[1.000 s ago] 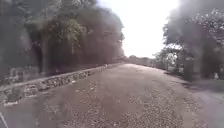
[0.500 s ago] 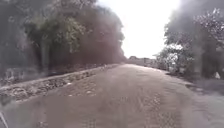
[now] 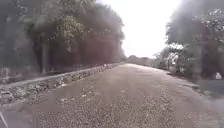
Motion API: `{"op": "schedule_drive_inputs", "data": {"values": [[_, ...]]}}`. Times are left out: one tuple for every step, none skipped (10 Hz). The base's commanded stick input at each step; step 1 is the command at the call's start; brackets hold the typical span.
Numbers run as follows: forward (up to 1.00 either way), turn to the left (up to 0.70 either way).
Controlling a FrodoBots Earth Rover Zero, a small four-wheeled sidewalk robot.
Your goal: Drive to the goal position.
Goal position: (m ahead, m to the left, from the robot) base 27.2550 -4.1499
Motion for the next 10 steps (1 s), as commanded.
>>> {"op": "schedule_drive_inputs", "data": {"values": [[0.5, 0.0], [0.5, 0.0], [0.5, 0.0], [0.5, 0.0], [0.5, 0.0], [0.5, 0.0], [0.5, 0.0], [0.5, 0.0], [0.5, 0.0], [0.5, 0.0]]}}
